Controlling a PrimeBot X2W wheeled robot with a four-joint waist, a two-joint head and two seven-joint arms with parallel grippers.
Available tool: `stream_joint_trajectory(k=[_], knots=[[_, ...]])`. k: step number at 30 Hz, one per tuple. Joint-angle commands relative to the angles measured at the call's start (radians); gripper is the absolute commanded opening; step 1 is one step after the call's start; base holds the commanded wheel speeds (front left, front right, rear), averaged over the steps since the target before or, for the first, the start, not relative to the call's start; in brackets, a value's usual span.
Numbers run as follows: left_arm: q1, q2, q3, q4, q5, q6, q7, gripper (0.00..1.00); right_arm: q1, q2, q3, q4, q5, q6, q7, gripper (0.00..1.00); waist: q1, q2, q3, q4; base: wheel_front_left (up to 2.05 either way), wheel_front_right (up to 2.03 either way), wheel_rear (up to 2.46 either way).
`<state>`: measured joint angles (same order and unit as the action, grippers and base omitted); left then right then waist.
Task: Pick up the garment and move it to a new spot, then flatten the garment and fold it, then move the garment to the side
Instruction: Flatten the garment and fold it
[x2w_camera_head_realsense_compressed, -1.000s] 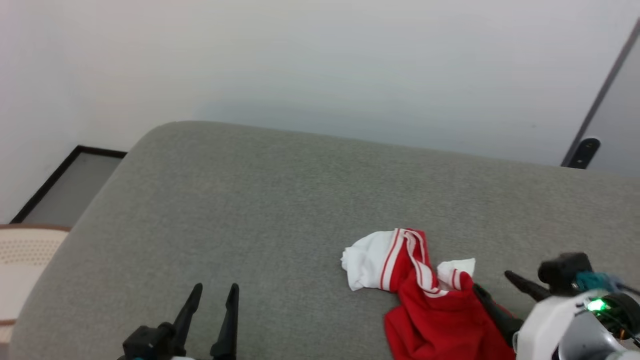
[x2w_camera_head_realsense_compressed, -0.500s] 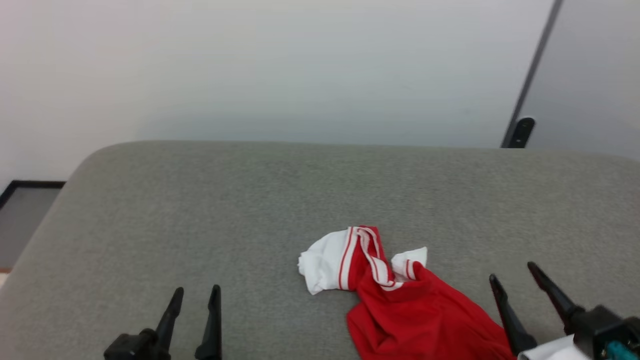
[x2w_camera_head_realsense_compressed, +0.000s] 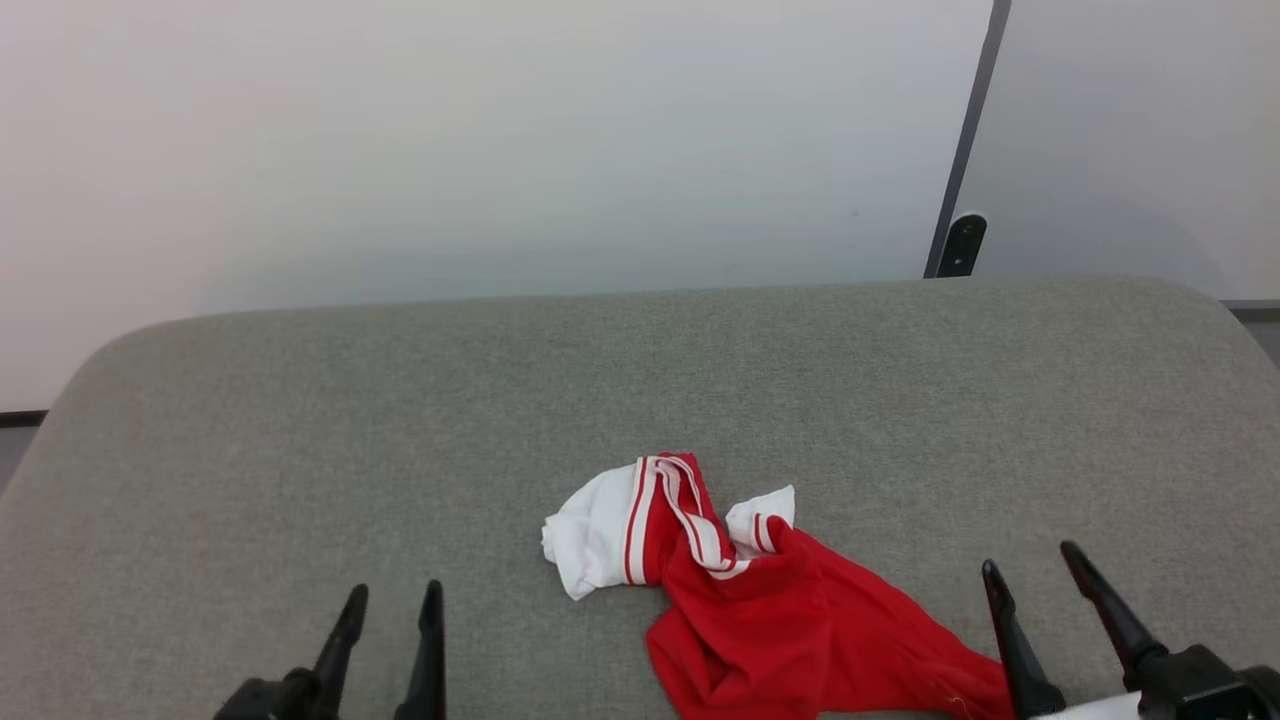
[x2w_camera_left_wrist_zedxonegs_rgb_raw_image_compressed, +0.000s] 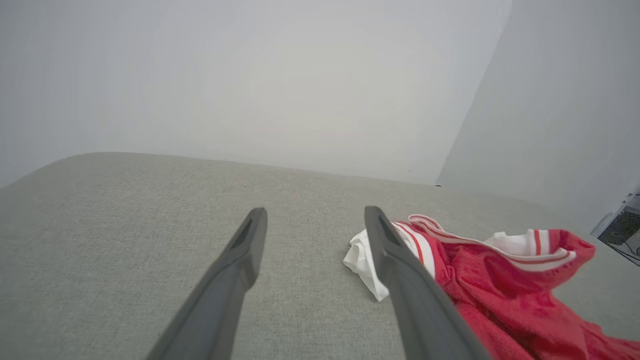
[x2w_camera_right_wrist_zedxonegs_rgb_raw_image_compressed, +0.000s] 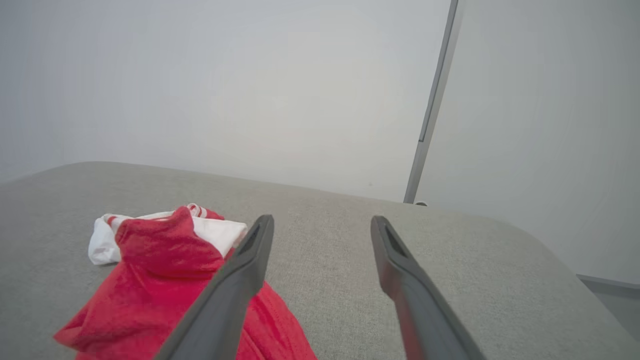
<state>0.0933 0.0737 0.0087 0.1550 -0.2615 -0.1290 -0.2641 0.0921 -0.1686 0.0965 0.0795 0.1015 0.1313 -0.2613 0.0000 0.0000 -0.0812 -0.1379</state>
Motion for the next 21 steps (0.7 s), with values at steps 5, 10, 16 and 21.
stream_joint_trajectory(k=[5,10,16,21], knots=[[0.002,0.015,-0.03,-0.003,0.021,-0.003,0.0,1.0,-0.008,0.019,-0.033,-0.039,-0.026,-0.001,-0.005,1.0,0.0,0.0,0.001,0.013,0.0,0.0,0.0],[-0.006,0.02,-0.045,0.004,0.024,-0.003,0.0,1.0,0.006,0.026,-0.047,-0.044,-0.031,-0.001,-0.003,1.0,0.0,0.0,-0.004,0.035,0.0,0.0,0.0],[-0.004,0.028,-0.043,0.015,0.02,-0.003,0.0,1.0,0.023,0.036,-0.047,-0.043,-0.034,-0.001,-0.003,1.0,0.0,0.0,-0.014,0.064,0.0,0.0,0.0],[-0.033,0.051,-0.081,0.06,-0.016,-0.003,0.0,1.0,0.024,0.032,-0.048,-0.029,-0.032,-0.001,-0.003,1.0,0.0,0.0,-0.013,0.055,0.0,0.0,0.0]])
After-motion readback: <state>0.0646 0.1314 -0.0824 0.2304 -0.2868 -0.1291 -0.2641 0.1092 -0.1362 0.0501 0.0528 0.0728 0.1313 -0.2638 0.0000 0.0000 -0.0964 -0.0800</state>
